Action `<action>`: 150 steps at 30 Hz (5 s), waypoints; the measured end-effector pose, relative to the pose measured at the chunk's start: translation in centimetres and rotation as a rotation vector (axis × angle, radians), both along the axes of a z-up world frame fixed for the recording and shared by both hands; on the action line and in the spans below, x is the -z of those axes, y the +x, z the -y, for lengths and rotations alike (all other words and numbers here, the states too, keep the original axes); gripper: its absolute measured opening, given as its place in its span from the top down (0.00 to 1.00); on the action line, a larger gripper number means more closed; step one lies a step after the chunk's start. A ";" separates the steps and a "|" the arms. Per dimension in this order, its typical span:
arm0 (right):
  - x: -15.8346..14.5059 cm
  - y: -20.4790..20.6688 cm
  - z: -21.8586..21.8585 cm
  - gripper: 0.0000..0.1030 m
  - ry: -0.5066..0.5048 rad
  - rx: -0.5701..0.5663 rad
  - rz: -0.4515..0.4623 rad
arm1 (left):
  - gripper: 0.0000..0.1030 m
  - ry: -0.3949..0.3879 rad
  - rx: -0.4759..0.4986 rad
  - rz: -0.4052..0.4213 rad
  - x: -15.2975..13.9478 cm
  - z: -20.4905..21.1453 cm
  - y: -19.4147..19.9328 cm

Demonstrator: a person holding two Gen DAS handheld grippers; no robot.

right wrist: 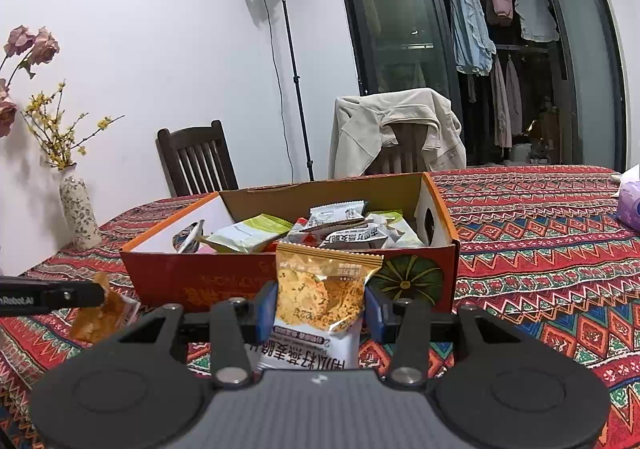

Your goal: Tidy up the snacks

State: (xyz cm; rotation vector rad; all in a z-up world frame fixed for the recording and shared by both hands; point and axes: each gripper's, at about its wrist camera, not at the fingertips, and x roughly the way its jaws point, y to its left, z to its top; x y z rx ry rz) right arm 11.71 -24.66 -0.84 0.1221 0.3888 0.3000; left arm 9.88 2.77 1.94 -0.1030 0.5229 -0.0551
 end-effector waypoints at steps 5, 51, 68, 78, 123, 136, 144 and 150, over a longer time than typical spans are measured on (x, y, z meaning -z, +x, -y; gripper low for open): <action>0.0 0.1 0.0 0.57 -0.004 0.004 -0.005 | 0.90 -0.047 -0.045 0.000 0.2 -2.0 -0.2; -4.2 -0.5 -1.1 0.57 -0.028 -0.041 0.082 | 0.89 -0.013 0.045 0.104 -4.1 0.7 1.7; -8.7 7.5 -2.0 0.57 -0.042 0.019 0.121 | 0.89 0.020 0.023 0.141 -6.3 3.6 10.1; -5.8 11.3 -1.2 0.57 0.013 0.083 0.093 | 0.89 0.003 -0.043 0.162 -3.4 3.1 13.6; -6.1 -1.5 -1.4 0.00 -0.094 -0.033 0.071 | 0.00 -0.002 -0.053 0.200 -4.6 1.1 0.3; -1.9 -6.6 -1.0 0.00 -0.108 -0.061 -0.046 | 0.00 0.018 -0.017 0.110 0.3 0.4 -4.5; -0.6 -6.8 -0.3 0.00 -0.103 -0.052 -0.112 | 0.00 0.025 -0.017 0.061 1.9 0.5 -4.8; -0.4 -6.6 -0.2 0.00 -0.100 -0.040 -0.127 | 0.00 0.028 -0.004 0.055 2.0 0.9 -4.7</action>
